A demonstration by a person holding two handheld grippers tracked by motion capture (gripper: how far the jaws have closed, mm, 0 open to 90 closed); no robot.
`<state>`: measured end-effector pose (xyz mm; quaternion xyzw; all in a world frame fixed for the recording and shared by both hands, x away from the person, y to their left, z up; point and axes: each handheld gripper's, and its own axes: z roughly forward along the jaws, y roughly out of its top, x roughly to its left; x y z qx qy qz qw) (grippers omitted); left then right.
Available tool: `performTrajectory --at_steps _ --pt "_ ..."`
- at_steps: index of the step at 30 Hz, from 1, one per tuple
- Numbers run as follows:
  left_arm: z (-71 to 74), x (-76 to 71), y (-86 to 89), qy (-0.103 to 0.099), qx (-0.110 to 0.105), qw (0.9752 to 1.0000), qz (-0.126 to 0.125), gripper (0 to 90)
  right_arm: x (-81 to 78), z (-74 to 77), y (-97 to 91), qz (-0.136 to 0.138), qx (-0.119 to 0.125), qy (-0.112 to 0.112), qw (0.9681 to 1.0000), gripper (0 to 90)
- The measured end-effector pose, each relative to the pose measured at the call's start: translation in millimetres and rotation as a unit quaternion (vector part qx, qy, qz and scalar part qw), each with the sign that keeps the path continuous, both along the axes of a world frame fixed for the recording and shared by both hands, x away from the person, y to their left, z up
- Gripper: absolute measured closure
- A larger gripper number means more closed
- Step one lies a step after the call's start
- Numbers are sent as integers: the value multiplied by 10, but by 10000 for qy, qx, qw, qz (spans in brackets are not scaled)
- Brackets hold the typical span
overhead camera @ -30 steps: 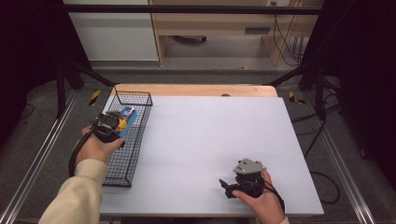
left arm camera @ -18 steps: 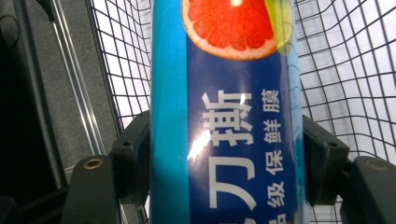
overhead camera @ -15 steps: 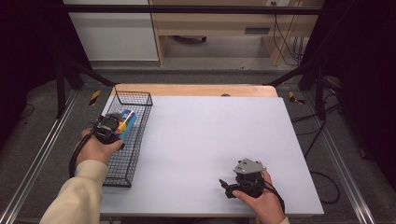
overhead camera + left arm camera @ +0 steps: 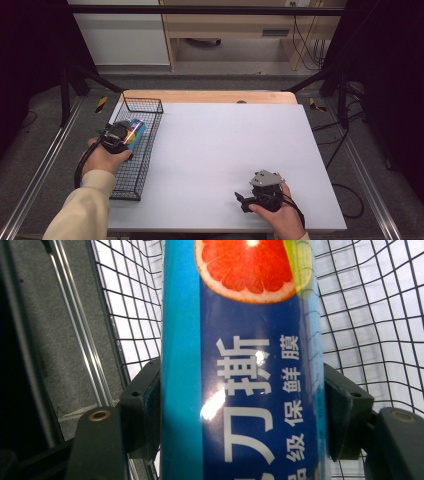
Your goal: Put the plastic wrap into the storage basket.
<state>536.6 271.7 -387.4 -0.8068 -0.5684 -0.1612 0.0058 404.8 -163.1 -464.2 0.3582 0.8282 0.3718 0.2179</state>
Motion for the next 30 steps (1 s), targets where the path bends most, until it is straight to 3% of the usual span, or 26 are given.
performTrajectory --at_steps 17,30 --pt "-69 85 -13 398 95 9992 -50 318 5 -18 10 26 -29 33 10000 70" --pt "-80 100 -3 401 63 9992 -4 317 0 -21 17 16 -35 58 10000 70"
